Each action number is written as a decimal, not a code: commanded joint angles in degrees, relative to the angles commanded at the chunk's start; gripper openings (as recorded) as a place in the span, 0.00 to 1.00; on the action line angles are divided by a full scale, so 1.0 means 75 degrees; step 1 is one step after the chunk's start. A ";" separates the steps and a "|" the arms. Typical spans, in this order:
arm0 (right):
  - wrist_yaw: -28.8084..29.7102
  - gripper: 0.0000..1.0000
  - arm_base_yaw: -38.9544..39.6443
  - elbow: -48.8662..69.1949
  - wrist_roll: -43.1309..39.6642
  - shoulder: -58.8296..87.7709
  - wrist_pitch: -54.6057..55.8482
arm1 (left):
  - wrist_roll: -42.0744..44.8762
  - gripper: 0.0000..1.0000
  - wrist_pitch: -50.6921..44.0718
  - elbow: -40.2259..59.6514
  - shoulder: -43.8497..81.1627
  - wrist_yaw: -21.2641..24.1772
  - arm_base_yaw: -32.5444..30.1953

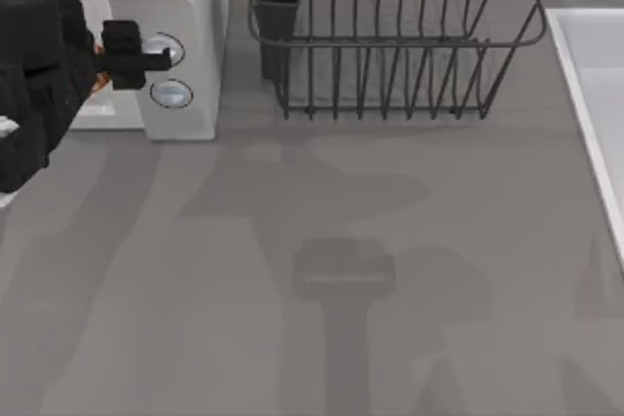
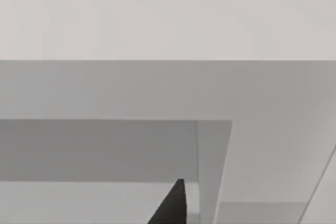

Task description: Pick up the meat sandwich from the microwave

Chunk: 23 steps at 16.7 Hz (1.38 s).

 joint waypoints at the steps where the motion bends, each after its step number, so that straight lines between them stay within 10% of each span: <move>1: 0.0000 1.00 0.0000 0.0000 0.0000 0.0000 0.0000 | -0.0002 0.00 0.0178 -0.0035 0.0173 0.0000 -0.0009; 11: 0.0000 1.00 0.0000 0.0000 0.0000 0.0000 0.0000 | -0.0023 0.00 0.4476 -0.0972 0.3190 0.0060 -0.0124; 17: 0.0000 1.00 0.0000 0.0000 0.0000 0.0000 0.0000 | -0.0023 0.00 0.4878 -0.1121 0.3505 0.0075 -0.0129; 23: 0.0000 1.00 0.0000 0.0000 0.0000 0.0000 0.0000 | -0.0023 0.45 0.4878 -0.1121 0.3505 0.0075 -0.0129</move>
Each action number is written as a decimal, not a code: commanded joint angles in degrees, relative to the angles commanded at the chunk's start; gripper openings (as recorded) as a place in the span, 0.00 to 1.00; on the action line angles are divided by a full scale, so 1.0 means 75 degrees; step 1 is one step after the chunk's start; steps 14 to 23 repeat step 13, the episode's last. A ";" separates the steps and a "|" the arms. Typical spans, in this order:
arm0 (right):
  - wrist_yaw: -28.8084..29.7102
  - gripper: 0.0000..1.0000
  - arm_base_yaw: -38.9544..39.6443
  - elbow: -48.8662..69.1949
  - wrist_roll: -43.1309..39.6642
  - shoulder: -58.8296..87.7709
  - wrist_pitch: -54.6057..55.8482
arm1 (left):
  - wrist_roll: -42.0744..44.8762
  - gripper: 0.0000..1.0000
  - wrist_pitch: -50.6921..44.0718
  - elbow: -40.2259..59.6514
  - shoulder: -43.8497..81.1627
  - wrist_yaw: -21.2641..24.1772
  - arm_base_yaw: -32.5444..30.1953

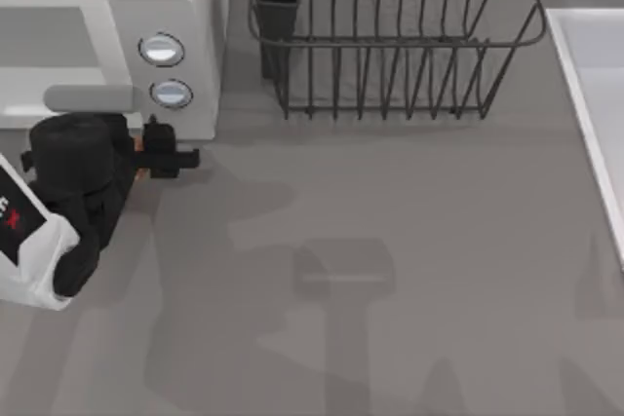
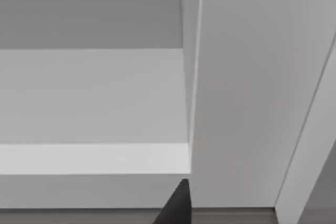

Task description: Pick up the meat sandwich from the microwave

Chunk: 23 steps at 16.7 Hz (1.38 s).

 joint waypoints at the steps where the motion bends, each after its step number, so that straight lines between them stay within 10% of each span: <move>1: 0.0000 1.00 0.0000 0.0000 0.0000 0.0000 0.0000 | 0.0000 0.53 0.0000 0.0000 0.0000 0.0000 0.0000; 7: 0.0000 1.00 0.0000 0.0000 0.0000 0.0000 0.0000 | 0.0000 0.98 0.0000 0.0000 0.0000 0.0000 0.0000; 23: 0.0000 1.00 0.0000 0.0000 0.0000 0.0000 0.0000 | 0.0000 1.00 0.0000 0.0000 0.0000 0.0000 0.0000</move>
